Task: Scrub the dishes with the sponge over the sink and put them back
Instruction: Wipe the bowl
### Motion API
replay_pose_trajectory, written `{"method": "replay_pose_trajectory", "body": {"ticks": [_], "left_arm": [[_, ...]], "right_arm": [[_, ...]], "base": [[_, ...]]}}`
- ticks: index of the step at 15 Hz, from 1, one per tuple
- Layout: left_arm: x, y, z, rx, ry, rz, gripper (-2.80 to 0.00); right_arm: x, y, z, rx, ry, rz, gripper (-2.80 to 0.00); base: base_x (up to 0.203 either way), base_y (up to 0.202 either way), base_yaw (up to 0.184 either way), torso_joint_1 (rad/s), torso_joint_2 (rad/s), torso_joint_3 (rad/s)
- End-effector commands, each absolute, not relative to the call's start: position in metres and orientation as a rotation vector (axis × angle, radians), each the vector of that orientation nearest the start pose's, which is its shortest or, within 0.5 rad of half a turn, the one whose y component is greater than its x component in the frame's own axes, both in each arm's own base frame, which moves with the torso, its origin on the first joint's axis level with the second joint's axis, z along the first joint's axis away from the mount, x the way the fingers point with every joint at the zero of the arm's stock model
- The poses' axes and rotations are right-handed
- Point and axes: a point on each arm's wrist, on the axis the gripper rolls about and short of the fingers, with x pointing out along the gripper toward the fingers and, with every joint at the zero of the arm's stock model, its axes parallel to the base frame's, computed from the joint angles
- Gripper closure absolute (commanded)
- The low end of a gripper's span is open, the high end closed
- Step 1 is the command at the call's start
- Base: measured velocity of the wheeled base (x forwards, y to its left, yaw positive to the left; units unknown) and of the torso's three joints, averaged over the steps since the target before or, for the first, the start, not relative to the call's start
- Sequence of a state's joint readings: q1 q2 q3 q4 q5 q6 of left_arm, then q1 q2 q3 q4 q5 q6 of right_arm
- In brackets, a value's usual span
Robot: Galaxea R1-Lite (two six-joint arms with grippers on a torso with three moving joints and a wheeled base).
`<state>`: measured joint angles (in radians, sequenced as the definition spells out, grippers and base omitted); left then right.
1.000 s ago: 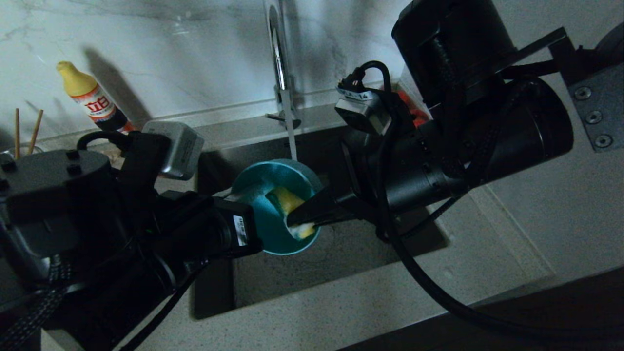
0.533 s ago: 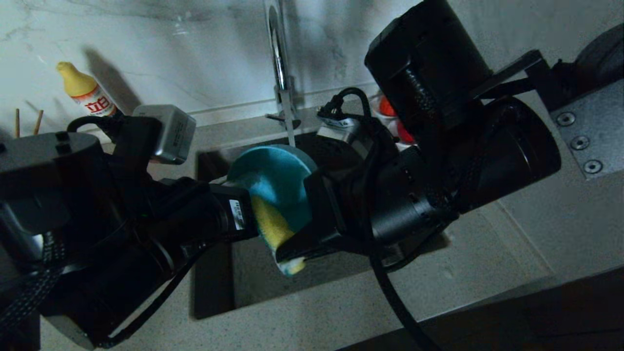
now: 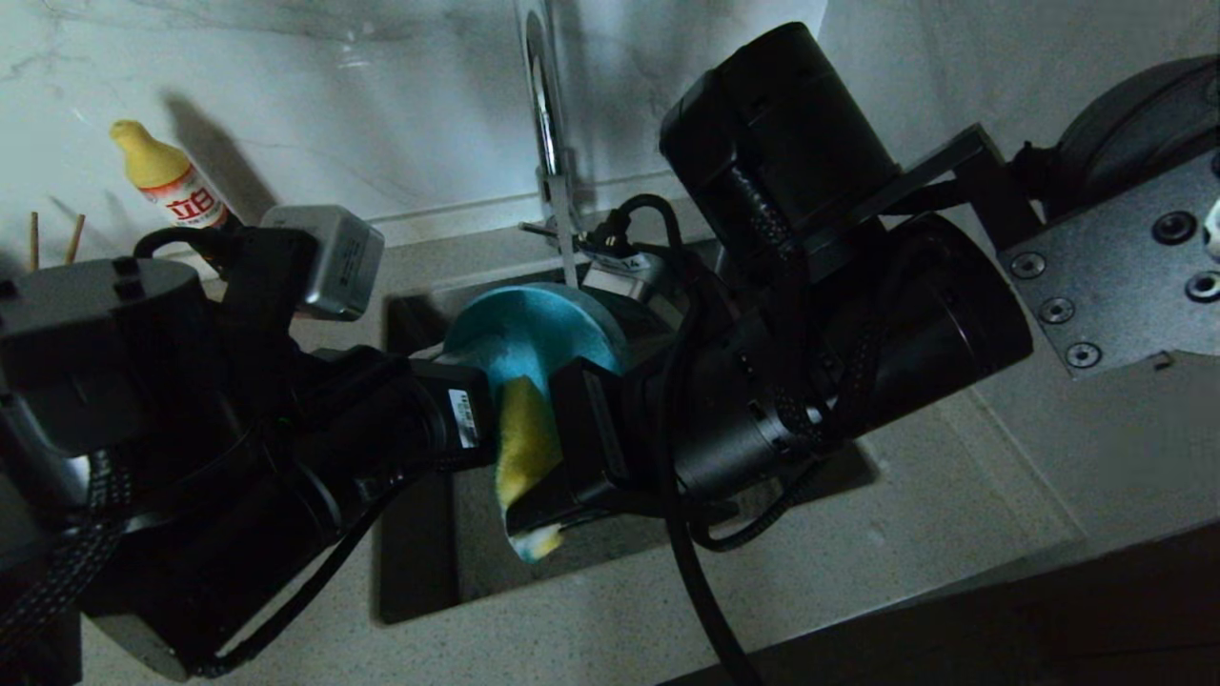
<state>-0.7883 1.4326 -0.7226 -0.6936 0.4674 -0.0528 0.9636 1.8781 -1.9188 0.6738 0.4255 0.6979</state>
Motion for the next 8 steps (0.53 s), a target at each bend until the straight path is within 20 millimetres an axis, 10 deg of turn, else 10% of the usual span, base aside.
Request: {"method": "replay_pose_trajectory", "body": {"ticks": [1, 8], "left_arm": [[0.177, -0.164, 0.239, -0.045, 0.020, -0.317, 0.00], [0.174, -0.161, 0.235, -0.031, 0.030, -0.318, 0.00]], "right_arm": [[0.189, 0.284, 0.310, 0.387, 1.086, 1.032, 0.00], [0.213, 0.233, 0.345, 0.495, 0.900, 0.964, 0.00]], "base": [[0.000, 0.000, 0.000, 0.000, 0.00, 0.000], [0.000, 0.000, 0.000, 0.000, 0.00, 0.000]]}}
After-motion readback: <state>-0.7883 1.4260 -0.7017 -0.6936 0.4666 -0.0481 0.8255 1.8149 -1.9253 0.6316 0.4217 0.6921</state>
